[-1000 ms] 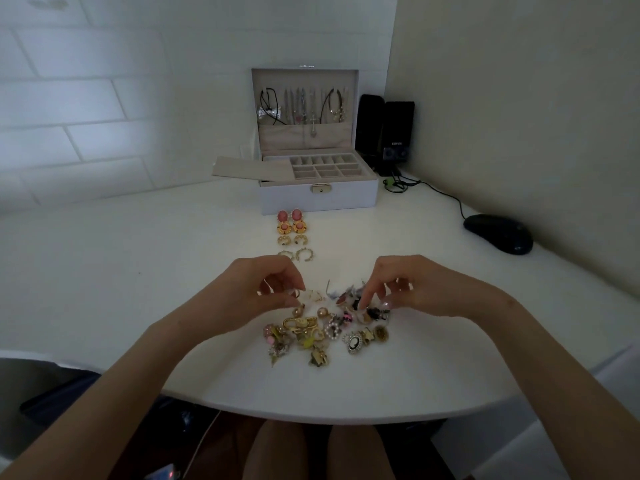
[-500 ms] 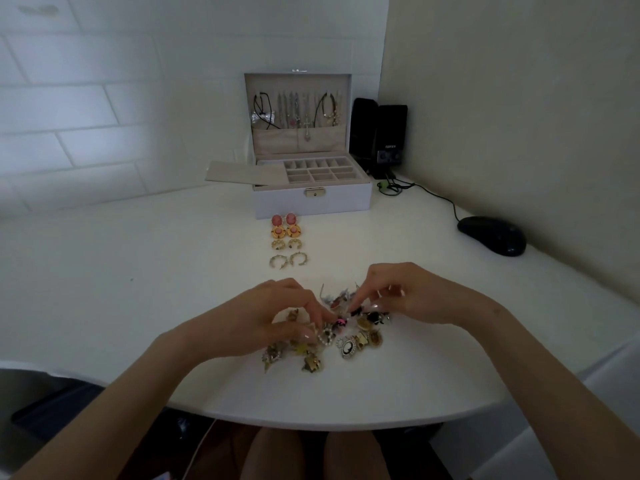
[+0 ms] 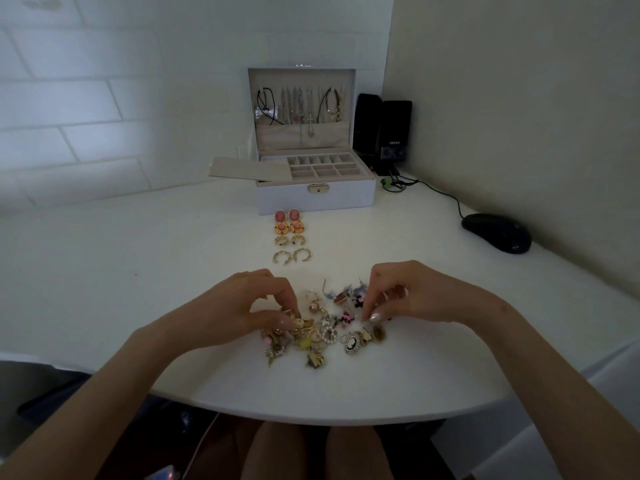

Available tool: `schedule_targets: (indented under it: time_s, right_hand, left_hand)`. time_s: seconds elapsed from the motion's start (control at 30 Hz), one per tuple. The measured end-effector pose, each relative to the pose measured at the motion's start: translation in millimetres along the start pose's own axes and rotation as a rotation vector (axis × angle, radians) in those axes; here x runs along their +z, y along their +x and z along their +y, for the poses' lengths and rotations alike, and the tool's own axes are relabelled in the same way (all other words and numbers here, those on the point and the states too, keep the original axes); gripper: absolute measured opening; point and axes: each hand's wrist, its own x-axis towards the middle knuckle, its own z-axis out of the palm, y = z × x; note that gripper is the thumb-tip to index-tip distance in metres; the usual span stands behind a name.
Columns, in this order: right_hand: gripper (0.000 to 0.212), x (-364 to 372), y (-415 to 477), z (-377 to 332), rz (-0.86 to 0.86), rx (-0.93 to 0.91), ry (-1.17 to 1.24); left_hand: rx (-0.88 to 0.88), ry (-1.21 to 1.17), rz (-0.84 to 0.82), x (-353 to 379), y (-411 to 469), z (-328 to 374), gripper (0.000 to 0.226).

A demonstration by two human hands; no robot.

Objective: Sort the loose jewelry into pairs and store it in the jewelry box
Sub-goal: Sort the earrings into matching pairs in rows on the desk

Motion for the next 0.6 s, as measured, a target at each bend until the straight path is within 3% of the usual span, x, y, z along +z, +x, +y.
schedule_targets:
  time_s: [0.17, 0.37, 0.6]
  right_hand:
    - [0.015, 3, -2, -15, 0.024, -0.057, 0.048]
    - [0.021, 33, 8, -41, -0.051, -0.163, -0.062]
    - [0.023, 46, 8, -44, -0.04, -0.23, -0.199]
  left_hand:
    - [0.003, -0.076, 0.05, -4, -5, -4, 0.052]
    - [0.014, -0.179, 0.023, -4, -13, -2, 0.03]
    - [0.001, -0.202, 0.026, -5, -20, -6, 0.048]
